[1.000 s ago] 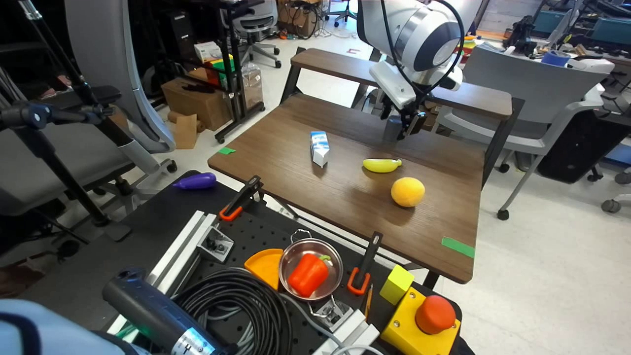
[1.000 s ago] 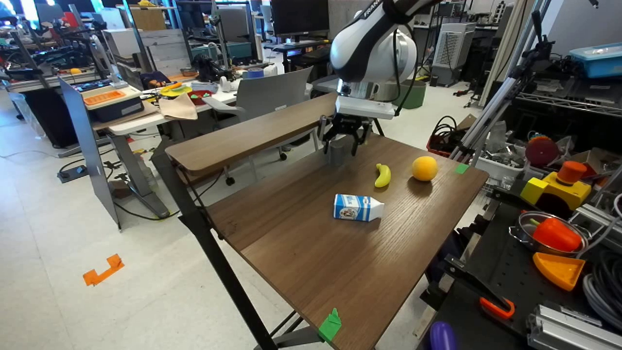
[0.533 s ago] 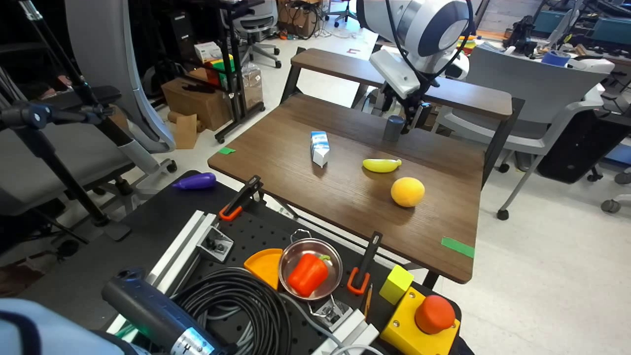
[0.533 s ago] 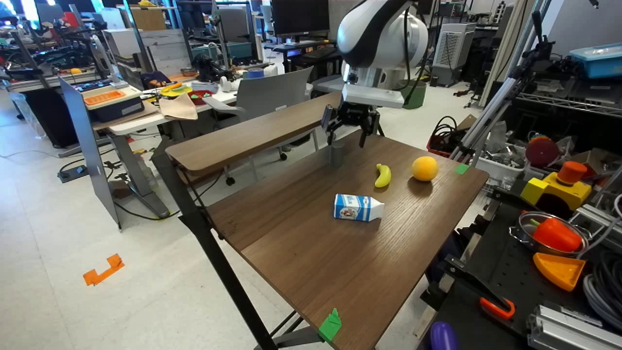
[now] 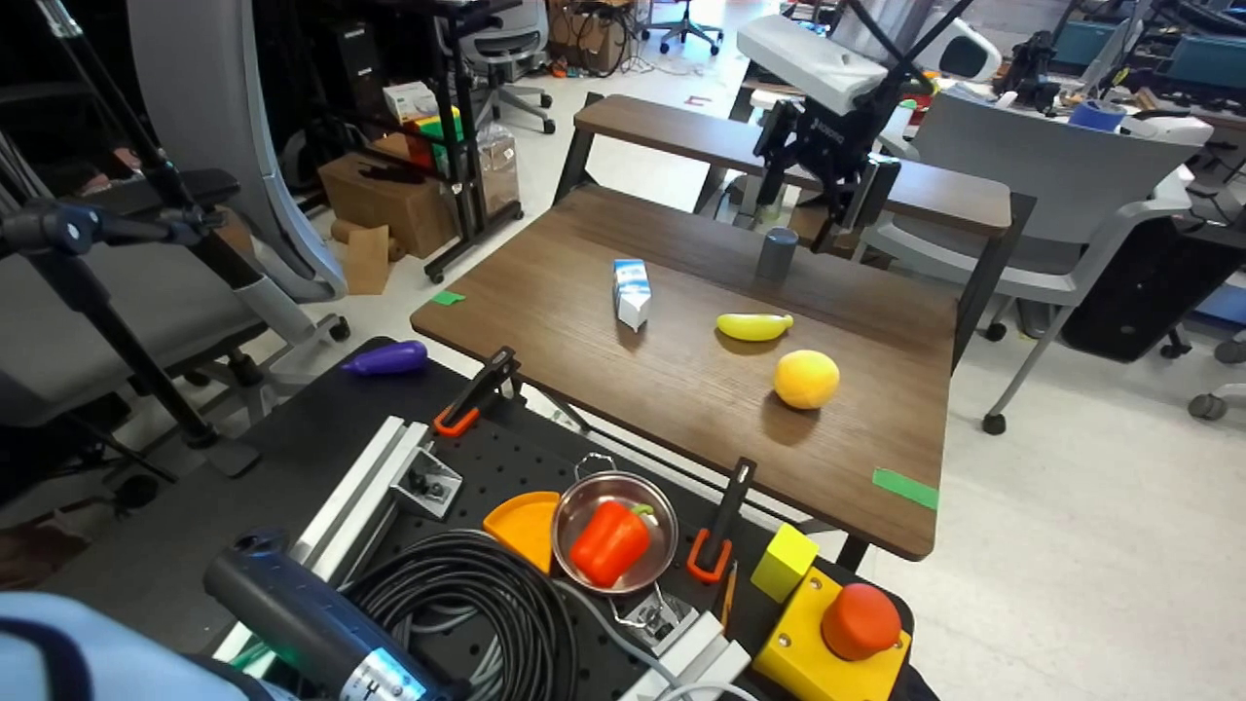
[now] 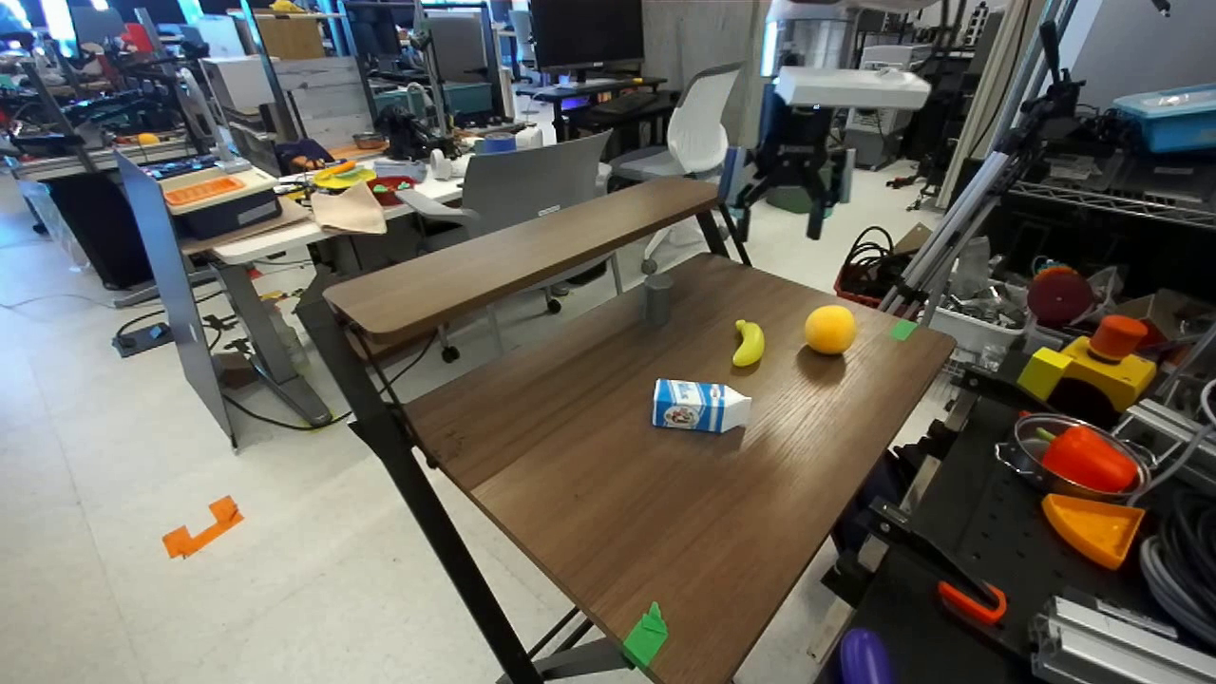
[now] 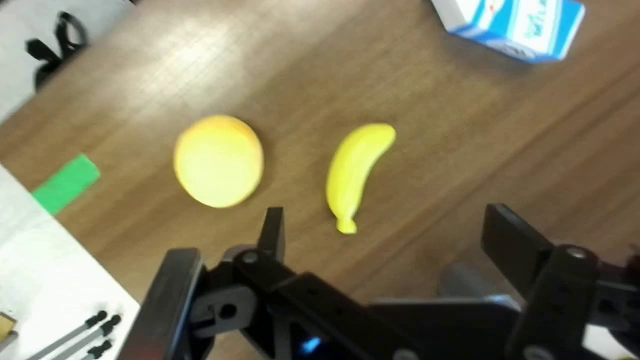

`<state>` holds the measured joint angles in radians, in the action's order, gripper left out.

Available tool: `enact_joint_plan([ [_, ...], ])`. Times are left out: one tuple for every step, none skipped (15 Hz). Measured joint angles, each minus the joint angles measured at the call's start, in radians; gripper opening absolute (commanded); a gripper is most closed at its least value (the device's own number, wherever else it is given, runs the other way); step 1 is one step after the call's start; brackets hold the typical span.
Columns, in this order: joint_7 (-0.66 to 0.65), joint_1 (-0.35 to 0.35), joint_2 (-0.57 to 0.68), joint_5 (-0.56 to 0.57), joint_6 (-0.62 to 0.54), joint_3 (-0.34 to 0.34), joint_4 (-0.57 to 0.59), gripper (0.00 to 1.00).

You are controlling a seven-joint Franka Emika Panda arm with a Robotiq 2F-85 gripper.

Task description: Move the cylinder forward

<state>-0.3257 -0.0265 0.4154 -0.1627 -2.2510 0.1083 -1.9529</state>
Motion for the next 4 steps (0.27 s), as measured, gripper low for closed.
enact_joint_plan([
  [-0.005,0.0,-0.043,0.024,0.041,0.01,-0.033,1.0],
  [-0.005,0.0,-0.073,0.032,0.058,0.015,-0.058,1.0],
  [-0.005,0.0,-0.088,0.035,0.063,0.017,-0.072,1.0],
  [-0.005,0.001,-0.095,0.036,0.063,0.017,-0.08,1.0],
])
